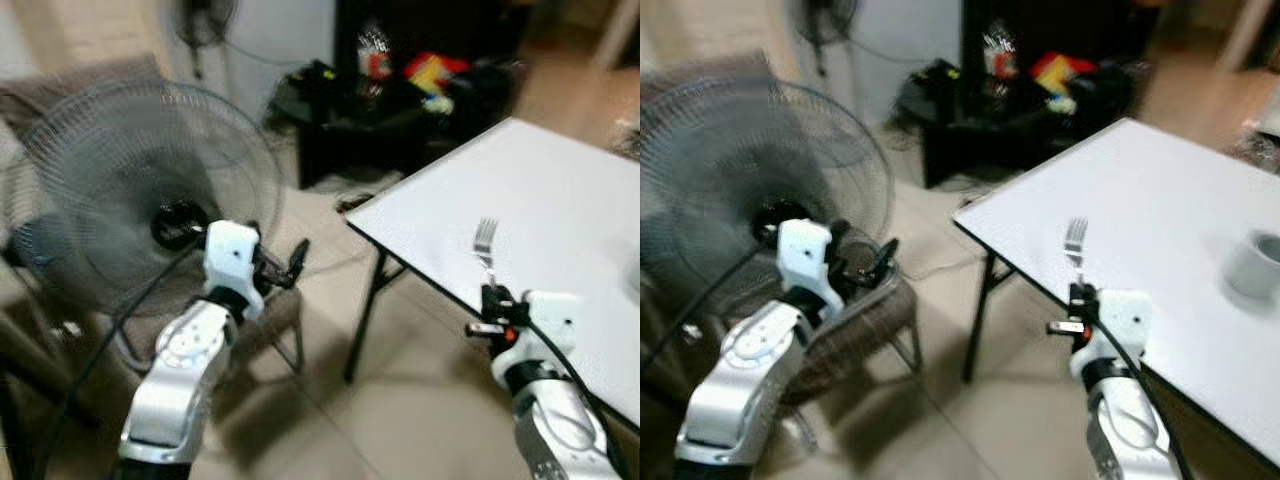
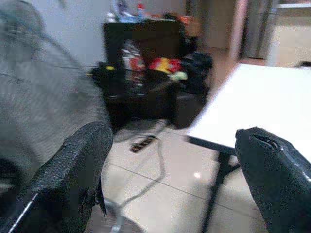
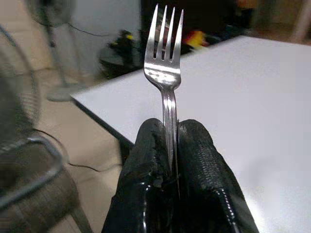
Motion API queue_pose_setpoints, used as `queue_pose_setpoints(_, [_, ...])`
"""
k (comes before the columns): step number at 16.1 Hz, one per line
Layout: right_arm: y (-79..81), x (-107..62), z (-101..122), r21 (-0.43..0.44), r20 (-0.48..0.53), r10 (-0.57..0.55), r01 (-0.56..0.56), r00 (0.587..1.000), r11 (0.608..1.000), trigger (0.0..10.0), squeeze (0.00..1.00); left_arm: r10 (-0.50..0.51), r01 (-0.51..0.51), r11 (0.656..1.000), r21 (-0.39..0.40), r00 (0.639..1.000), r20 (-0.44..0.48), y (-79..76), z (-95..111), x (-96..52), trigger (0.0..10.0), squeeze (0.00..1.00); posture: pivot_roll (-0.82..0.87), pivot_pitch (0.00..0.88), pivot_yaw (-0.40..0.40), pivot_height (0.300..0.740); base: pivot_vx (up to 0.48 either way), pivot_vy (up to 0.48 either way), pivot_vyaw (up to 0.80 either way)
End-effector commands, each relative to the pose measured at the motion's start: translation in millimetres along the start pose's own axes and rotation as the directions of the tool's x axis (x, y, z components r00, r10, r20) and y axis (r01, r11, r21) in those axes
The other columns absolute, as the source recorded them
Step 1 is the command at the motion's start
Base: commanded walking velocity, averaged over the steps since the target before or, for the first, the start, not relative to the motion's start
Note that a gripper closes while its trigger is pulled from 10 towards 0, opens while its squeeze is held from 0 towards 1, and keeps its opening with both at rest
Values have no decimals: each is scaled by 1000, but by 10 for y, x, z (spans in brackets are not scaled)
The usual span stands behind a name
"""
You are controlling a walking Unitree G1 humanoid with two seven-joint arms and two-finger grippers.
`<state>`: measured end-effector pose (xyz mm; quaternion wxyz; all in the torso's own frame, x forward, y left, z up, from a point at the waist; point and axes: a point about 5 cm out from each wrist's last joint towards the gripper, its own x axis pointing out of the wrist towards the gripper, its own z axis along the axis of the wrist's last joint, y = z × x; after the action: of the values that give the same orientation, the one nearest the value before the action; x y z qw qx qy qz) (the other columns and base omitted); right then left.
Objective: Setting the table
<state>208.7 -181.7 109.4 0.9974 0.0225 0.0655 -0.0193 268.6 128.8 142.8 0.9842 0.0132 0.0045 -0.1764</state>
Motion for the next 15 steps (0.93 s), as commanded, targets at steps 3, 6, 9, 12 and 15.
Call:
queue_pose_setpoints(3, [58,5,78,16,40,19,-20,999,1000,10000,0,5,-5,1000,18,1000,7,47,27,-15,10000,0,4,0,-1,740,475,0,-800])
queue_pose_setpoints(6, [58,-1,81,18,42,16,-17,999,1000,10000,0,-8,8,999,32,1000,5,27,28,-13,10000,0,3,0,2,740,425,0,-800])
queue_pose_setpoints(9, [63,-9,79,19,41,8,-8,999,1000,10000,0,-10,10,999,36,1000,12,23,32,-5,10000,0,1,0,6,740,0,0,-800])
queue_pose_setpoints(12, [45,-14,71,12,31,-5,5,1000,1000,10000,0,-1,0,999,44,1000,13,39,35,5,10000,0,-4,0,12,740,0,0,0])
queue_pose_setpoints(15, [37,-9,67,9,24,-9,9,1000,1000,10000,0,-2,1,999,49,1000,16,38,40,6,10000,0,-3,0,10,740,0,0,0])
